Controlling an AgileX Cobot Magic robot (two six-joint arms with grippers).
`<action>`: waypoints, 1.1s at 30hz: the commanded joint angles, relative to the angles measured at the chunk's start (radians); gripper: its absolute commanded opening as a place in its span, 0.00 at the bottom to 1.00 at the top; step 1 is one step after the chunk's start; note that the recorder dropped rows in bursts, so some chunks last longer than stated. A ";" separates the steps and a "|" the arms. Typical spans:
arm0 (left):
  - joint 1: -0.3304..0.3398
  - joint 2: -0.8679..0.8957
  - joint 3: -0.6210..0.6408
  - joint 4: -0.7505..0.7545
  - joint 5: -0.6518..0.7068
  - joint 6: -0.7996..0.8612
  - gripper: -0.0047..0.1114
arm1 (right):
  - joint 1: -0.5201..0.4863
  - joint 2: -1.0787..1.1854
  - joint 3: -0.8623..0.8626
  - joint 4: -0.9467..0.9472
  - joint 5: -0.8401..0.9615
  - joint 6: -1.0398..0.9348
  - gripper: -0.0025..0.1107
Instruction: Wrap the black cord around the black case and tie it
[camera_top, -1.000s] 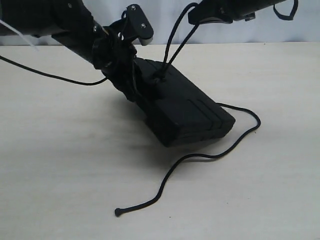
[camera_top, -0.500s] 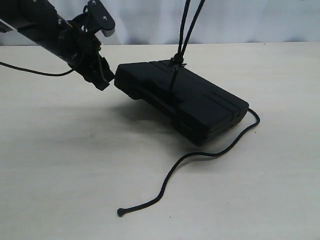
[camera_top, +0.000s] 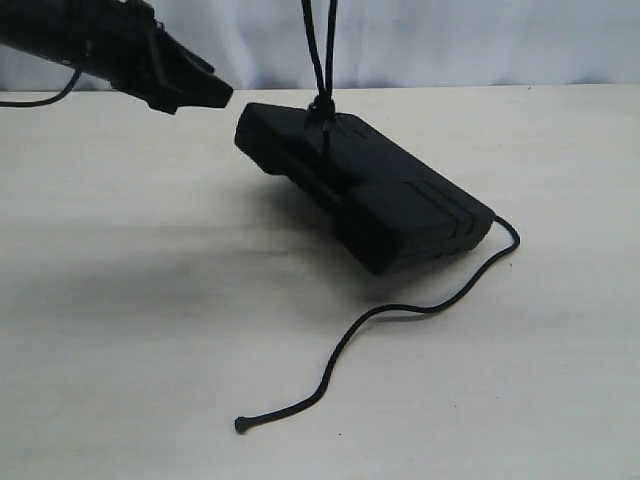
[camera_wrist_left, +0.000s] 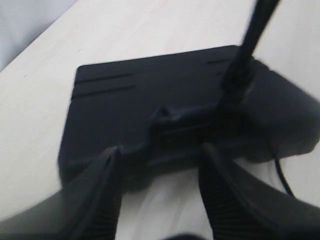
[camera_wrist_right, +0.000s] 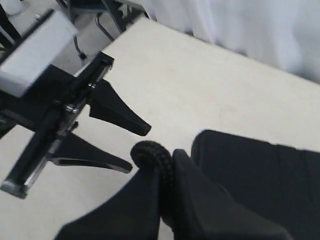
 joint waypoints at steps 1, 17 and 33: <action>-0.107 0.041 0.046 -0.072 -0.013 0.157 0.43 | -0.025 0.064 -0.007 -0.024 0.084 0.027 0.06; -0.245 0.247 0.046 -0.313 -0.306 0.270 0.43 | -0.063 0.142 -0.007 -0.052 0.046 0.076 0.06; -0.240 0.194 0.044 -0.360 -0.359 0.272 0.04 | -0.101 0.116 -0.022 -0.347 0.201 0.348 0.55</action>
